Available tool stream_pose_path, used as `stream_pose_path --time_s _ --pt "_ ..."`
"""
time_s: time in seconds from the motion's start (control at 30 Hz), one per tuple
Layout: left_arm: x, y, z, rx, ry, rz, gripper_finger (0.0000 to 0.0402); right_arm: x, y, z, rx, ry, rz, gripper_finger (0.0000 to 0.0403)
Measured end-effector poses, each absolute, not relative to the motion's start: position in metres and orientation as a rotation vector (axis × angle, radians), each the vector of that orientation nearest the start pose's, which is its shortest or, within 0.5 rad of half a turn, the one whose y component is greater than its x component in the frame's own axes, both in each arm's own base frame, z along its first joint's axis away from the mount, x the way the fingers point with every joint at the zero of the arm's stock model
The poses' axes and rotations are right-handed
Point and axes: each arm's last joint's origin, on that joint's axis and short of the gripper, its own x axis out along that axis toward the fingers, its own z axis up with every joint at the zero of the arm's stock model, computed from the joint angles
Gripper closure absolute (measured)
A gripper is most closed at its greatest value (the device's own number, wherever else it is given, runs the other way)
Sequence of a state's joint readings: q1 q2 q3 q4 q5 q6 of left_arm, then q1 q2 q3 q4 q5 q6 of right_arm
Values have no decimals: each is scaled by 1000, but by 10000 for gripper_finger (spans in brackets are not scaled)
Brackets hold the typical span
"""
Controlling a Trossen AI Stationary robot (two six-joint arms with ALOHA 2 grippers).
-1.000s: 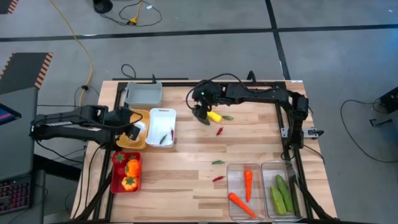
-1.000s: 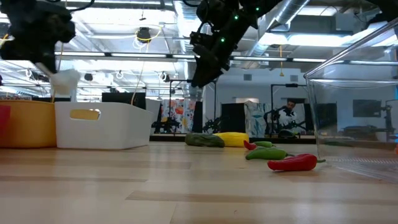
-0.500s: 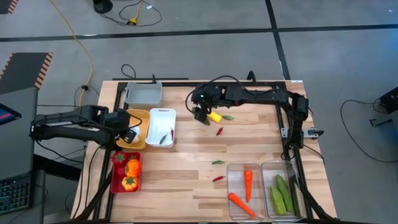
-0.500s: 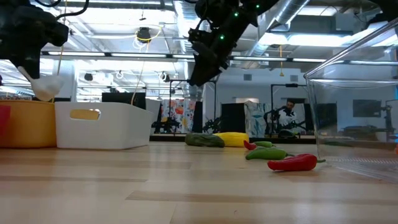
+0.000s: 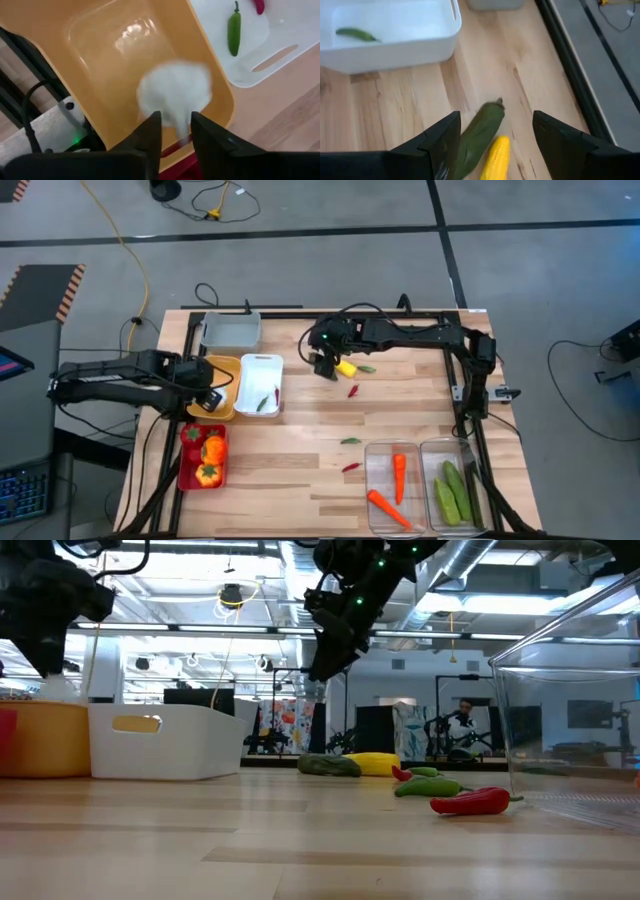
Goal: Sort produce into baskets
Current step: Put the white garlic into the yellow bin, then put the top red chili pepper into the white bin
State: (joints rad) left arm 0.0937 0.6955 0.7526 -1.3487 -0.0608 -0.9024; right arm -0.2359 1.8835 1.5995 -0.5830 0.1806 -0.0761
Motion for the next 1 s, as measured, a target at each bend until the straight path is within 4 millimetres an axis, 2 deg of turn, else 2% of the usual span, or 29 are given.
stream_pose_path --time_s 0.17,0.33,0.5,0.7,1.0 --pt "93 10 252 -787 1166 711 266 397 -101 265 -43 967 -348 128" --pt "100 11 250 -777 1198 722 240 390 -99 261 -19 1052 -348 128" --pt "103 11 248 -745 1228 710 239 382 -88 255 23 1163 -253 128" --pt "103 12 248 -735 1224 719 246 378 -64 244 25 1250 -152 128" --pt "103 12 248 -731 1221 723 246 368 -31 204 -73 1338 -36 128"
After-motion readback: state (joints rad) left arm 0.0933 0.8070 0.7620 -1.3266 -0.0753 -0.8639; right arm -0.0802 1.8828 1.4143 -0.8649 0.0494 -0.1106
